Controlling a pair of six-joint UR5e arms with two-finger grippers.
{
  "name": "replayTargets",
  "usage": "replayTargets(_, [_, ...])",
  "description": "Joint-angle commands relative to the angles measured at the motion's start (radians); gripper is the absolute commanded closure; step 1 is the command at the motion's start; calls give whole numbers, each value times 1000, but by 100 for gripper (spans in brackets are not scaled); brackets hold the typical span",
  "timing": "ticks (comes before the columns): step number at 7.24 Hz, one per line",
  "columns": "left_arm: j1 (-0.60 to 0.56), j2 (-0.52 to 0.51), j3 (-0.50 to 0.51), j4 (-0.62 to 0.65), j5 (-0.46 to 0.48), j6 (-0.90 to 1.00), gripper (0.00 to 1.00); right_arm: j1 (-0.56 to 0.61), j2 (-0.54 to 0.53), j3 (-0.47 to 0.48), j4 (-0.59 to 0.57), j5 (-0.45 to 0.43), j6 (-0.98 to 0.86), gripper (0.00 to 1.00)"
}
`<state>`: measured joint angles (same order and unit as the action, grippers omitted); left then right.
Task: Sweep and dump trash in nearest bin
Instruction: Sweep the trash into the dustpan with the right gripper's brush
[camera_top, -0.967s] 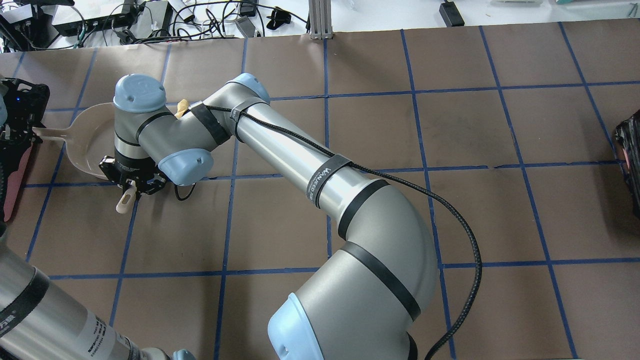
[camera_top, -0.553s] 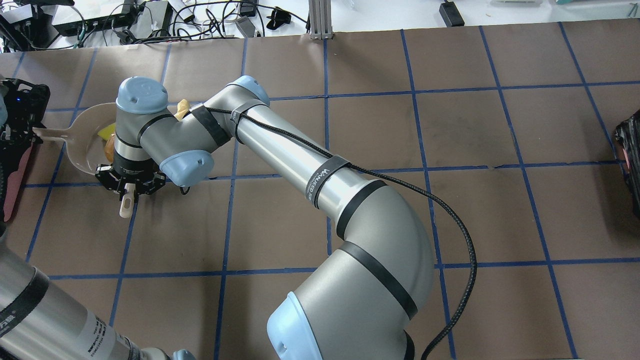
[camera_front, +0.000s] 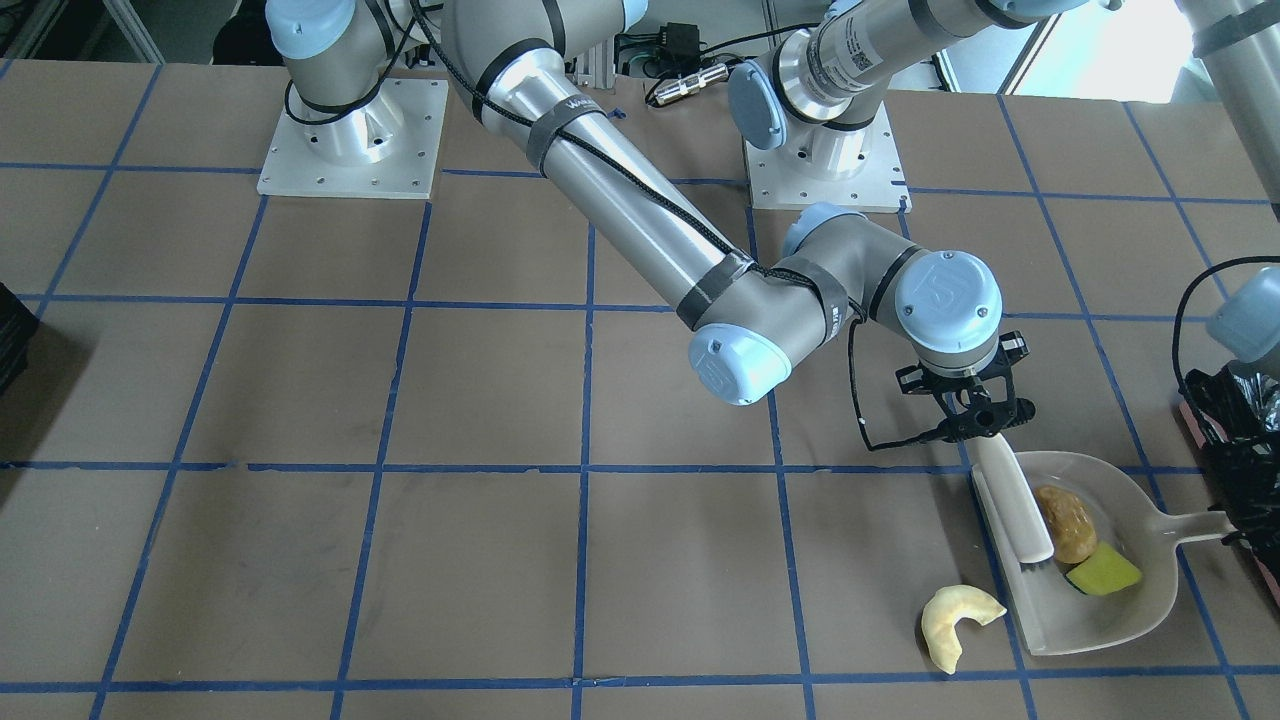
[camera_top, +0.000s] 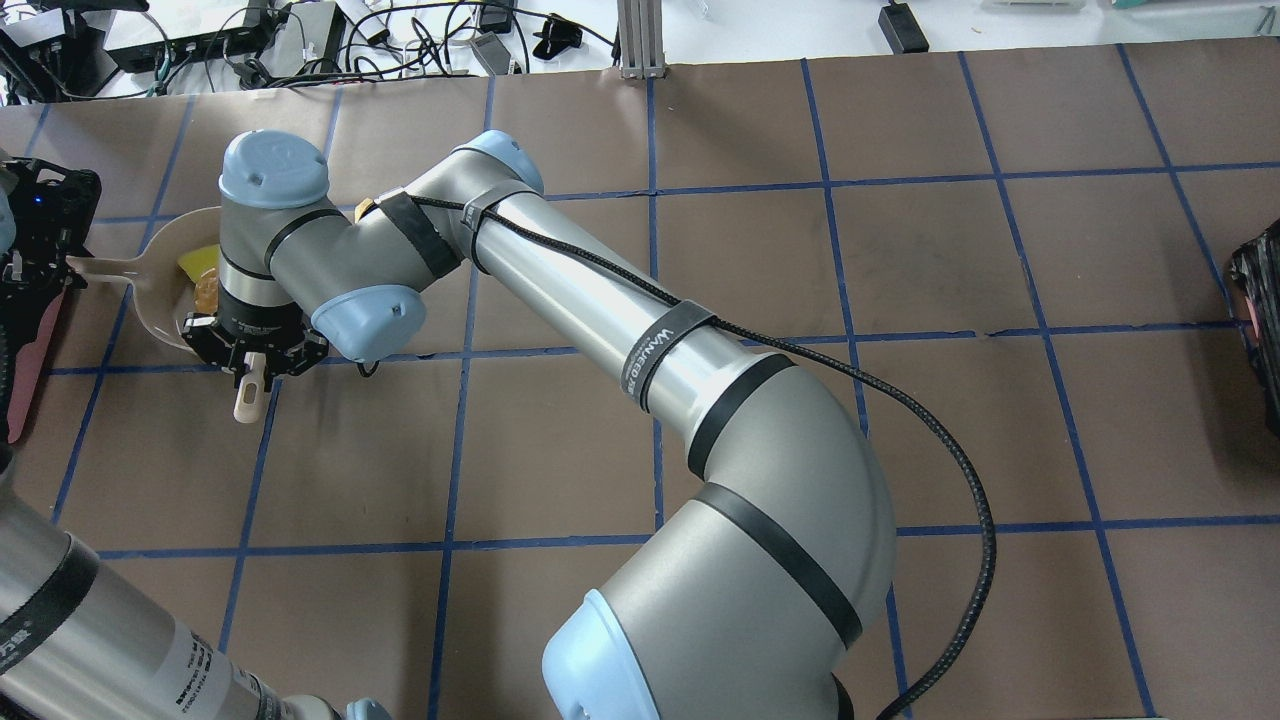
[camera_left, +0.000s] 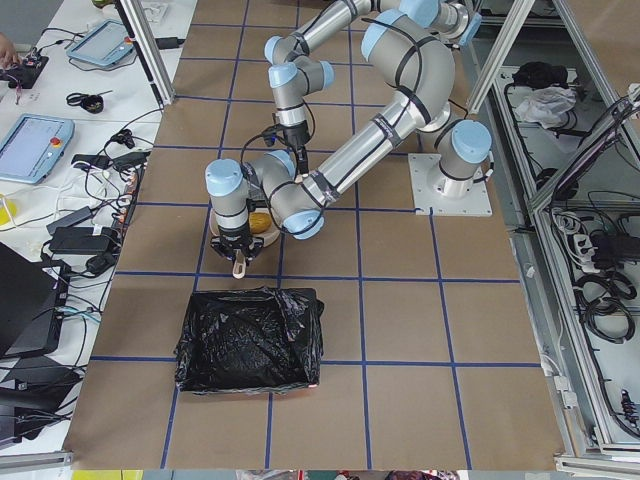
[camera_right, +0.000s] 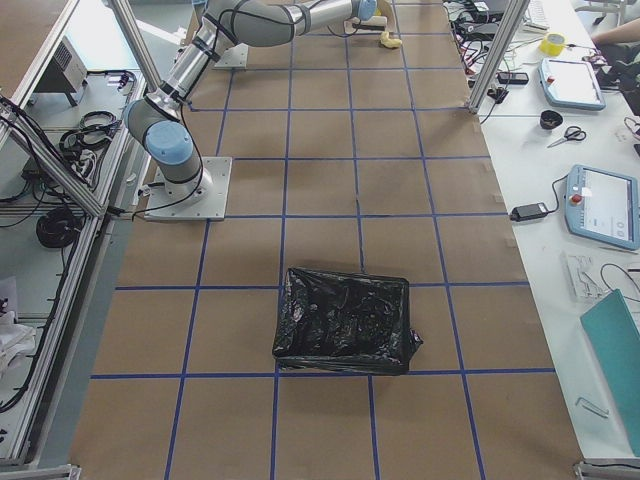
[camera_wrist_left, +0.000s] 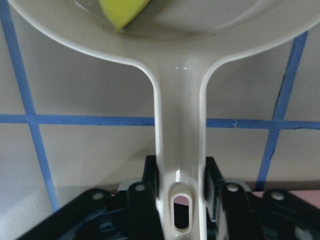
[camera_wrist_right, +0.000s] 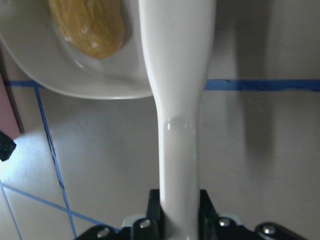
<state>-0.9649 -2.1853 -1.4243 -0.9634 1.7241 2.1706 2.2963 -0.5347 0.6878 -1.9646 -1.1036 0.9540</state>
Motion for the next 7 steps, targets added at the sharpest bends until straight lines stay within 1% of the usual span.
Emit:
replayTargets(1, [0, -2, 10, 11, -1, 0, 100, -24, -7, -11, -2, -89, 333, 100])
replayTargets(2, [0, -8, 16, 18, -1, 0, 100, -38, 4, -17, -7, -116, 386, 100])
replayTargets(3, [0, -13, 27, 18, -1, -2, 100, -60, 27, -49, -10, -114, 387, 100])
replayTargets(5, [-6, -19, 35, 18, -3, -26, 100, -60, 119, -164, -10, -96, 358, 100])
replayTargets(6, [-23, -19, 35, 18, -1, -28, 100, -60, 128, -168, -10, -49, 244, 100])
replayTargets(7, [-25, -19, 35, 18, -1, -29, 100, -58, 133, -169, -11, -7, 167, 100])
